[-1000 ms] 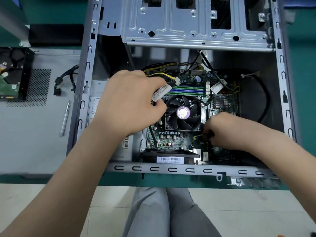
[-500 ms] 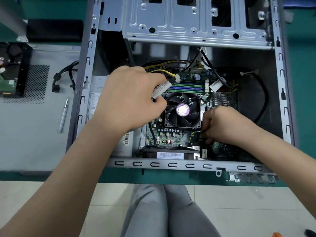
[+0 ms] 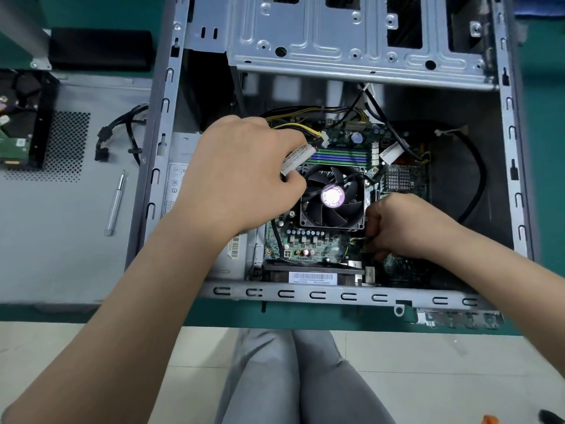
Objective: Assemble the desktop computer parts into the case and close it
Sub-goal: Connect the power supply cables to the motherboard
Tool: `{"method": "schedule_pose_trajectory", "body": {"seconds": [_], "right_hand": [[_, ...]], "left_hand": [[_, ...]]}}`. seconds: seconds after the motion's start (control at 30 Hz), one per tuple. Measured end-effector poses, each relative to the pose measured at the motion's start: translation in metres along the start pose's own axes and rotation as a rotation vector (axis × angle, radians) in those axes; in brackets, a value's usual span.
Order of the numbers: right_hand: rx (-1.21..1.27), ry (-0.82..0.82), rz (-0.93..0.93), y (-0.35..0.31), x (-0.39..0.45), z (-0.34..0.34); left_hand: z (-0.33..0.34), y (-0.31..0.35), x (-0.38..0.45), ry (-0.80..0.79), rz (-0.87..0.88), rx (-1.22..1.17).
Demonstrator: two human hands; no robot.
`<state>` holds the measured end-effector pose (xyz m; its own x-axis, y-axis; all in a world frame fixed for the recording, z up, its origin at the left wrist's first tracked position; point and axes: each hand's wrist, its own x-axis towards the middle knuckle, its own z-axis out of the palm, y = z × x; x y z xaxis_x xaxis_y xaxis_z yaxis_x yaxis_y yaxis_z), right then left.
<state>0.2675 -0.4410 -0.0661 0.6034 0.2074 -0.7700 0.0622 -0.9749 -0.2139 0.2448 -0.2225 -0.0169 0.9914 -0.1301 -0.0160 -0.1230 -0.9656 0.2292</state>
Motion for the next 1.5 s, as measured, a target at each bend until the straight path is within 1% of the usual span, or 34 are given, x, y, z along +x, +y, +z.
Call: {"method": "schedule_pose_trajectory", "body": {"seconds": [0.1,0.3,0.5,0.73,1.1,1.23,1.5], "right_hand": [[0.005,-0.019,0.022,0.0,0.0,0.0],[-0.191,0.055,0.017,-0.001,0.001,-0.002],[-0.225,0.016,-0.01,-0.002,-0.001,0.0],[-0.274,0.083,-0.023,0.0,0.0,0.002],[-0.31,0.144,-0.008,0.001,0.001,0.007],[-0.317,0.142,0.003,0.001,0.002,0.007],[-0.435,0.198,-0.036,0.001,0.003,0.01]], "left_hand": [[-0.001,0.0,0.0,-0.005,0.002,0.002],[-0.002,-0.001,0.0,-0.009,0.007,0.0],[-0.001,-0.002,0.0,-0.018,0.022,-0.003],[0.0,-0.003,0.0,-0.006,0.027,-0.01],[0.001,-0.002,0.0,0.001,0.033,-0.006],[0.001,-0.002,0.0,-0.004,0.038,-0.01],[0.001,-0.002,0.001,-0.004,0.028,-0.013]]}}
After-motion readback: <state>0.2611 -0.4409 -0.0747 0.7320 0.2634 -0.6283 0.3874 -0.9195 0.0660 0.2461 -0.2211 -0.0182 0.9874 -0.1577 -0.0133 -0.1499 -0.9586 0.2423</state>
